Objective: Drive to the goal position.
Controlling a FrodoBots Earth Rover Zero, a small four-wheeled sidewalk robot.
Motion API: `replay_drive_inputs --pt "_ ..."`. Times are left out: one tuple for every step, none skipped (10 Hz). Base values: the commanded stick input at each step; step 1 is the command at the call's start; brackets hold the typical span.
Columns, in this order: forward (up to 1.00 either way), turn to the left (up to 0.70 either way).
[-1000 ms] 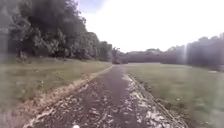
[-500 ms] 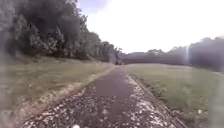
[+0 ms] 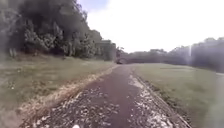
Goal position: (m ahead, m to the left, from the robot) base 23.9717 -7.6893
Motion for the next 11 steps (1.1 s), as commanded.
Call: replay_drive_inputs --pt "0.85 -0.28" --pt "0.85 -0.05" --pt "0.85 0.00" --pt "0.85 0.00" --pt "0.85 0.00" --pt "0.85 0.00" --pt "0.85 0.00" --pt "0.85 0.00" --pt "0.85 0.00" --pt "0.85 0.00" --pt "0.85 0.00"
